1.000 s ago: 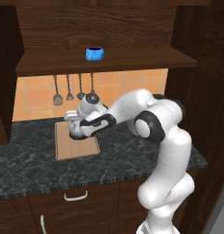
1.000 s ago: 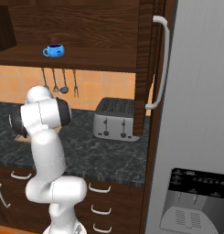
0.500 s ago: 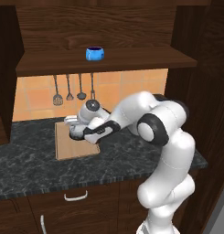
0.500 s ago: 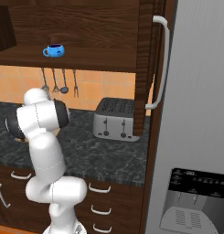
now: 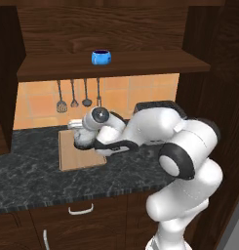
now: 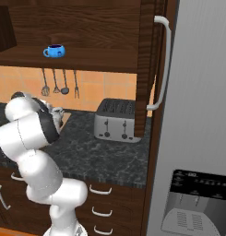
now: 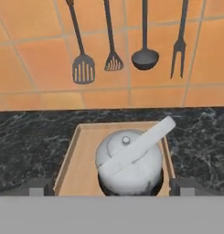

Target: Pick the kettle from the counter and place it on the tray. Then pick the mug from the cabinet and place it on the tray. Then close the cabinet doors.

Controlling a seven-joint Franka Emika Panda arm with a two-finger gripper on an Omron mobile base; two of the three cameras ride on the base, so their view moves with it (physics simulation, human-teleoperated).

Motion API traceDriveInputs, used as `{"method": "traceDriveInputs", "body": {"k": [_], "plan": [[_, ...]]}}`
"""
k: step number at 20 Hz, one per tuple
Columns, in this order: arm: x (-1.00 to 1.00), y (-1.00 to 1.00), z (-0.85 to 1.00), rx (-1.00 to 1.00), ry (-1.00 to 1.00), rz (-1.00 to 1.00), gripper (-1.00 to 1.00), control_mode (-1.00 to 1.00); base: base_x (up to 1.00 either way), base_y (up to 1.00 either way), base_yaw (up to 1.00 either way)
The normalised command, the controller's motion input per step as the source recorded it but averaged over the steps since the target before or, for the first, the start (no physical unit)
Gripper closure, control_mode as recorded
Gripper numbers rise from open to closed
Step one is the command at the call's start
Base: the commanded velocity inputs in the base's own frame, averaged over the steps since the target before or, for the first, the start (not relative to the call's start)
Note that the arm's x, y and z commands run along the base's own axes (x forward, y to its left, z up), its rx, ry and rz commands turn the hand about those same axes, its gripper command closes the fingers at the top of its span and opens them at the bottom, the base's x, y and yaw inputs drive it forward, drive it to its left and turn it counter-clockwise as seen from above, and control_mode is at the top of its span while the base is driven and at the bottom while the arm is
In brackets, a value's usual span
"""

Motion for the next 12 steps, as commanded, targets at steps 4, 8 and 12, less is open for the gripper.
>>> {"method": "traceDriveInputs", "body": {"k": [4,8,12], "plan": [[-0.41,0.0,0.94,0.0,-0.14,-0.12,-1.0,-1.0,0.0,0.0,0.0],[-0.38,0.0,0.95,0.0,-0.12,-0.22,-1.0,-1.0,0.0,0.0,0.0],[-0.2,0.0,0.91,0.0,0.0,-0.22,-1.0,-1.0,0.0,0.0,0.0]]}}
